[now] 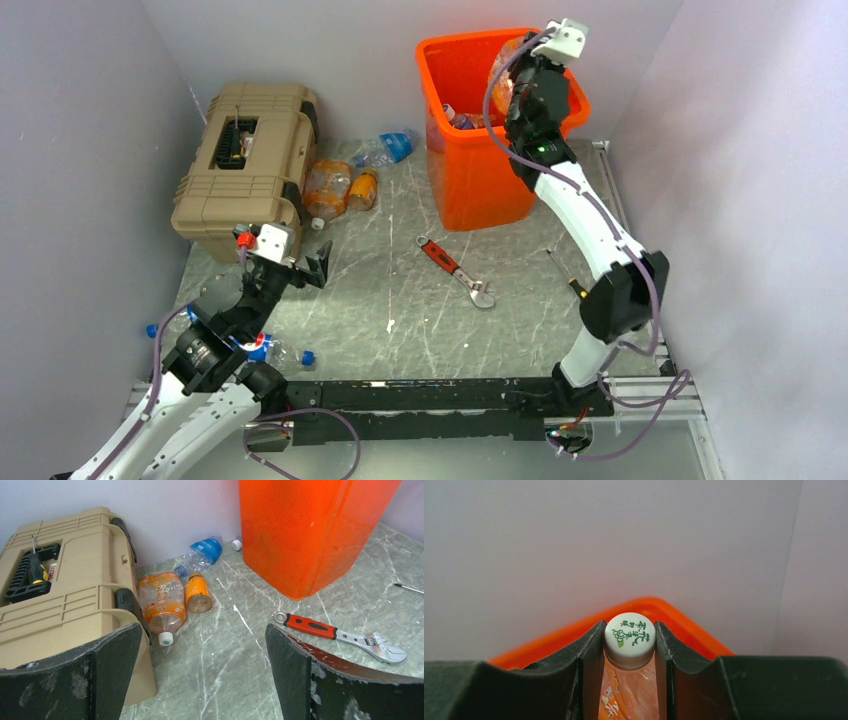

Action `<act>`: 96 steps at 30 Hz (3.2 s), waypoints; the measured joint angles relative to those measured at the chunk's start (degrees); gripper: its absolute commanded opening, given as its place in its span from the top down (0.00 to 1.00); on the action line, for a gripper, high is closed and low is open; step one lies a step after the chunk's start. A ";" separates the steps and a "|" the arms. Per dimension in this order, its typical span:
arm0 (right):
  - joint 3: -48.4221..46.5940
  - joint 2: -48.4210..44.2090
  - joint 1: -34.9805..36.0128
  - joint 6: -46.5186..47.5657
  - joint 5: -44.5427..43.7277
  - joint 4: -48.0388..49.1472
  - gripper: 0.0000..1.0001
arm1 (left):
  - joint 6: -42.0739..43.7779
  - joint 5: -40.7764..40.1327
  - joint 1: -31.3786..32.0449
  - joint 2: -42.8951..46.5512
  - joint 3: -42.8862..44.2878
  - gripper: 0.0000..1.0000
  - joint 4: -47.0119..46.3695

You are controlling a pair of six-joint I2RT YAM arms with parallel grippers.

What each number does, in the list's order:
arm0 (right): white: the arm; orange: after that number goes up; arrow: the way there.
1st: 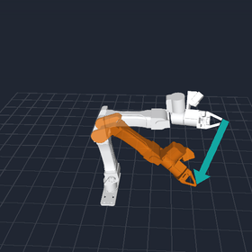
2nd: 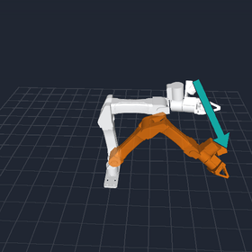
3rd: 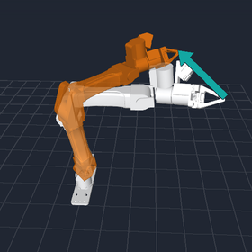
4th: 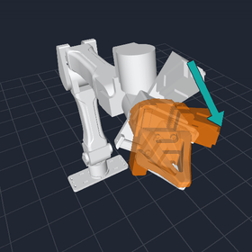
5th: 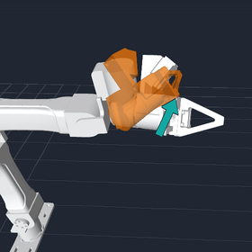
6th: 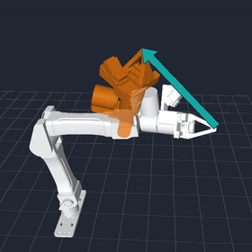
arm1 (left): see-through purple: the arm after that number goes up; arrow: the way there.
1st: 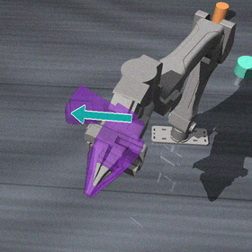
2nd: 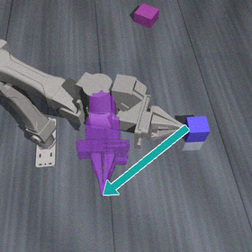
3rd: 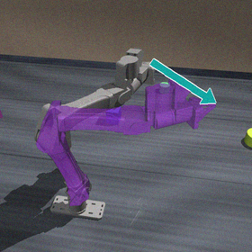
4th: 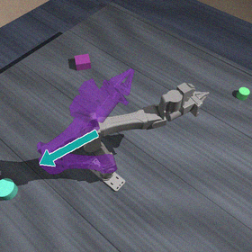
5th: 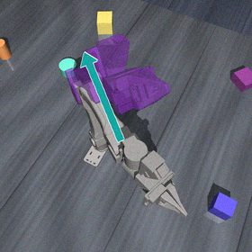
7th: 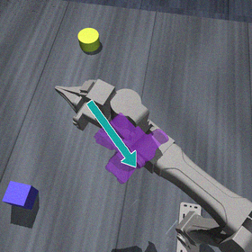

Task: Put the plastic bottles in the bin
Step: Place the plastic bottle in the trash bin, then pick up the plastic bottle from the corner of the board.

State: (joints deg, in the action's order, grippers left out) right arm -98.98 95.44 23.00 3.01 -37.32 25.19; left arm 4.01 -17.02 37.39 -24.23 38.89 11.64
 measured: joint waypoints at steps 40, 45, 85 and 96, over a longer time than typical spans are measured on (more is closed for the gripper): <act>-2.69 -4.85 0.98 -13.73 15.30 -24.09 0.07 | -0.33 2.08 0.00 -2.80 0.00 0.01 0.20; 3.96 -17.55 10.60 -11.58 16.13 -17.86 0.05 | -0.33 1.18 0.00 -4.79 0.00 0.01 0.22; 69.51 -33.68 32.09 -26.69 30.16 -9.27 0.11 | -2.05 -11.58 -0.02 -24.76 6.14 0.00 8.24; 73.37 -37.59 32.06 -26.60 28.87 -9.68 0.11 | -22.51 -18.32 -0.02 -28.65 13.44 0.01 29.92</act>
State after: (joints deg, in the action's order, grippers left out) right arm -25.61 57.84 55.07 -23.59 -8.45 15.51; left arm -18.50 -35.33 37.36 -52.88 52.34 41.56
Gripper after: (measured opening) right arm 0.894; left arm 0.995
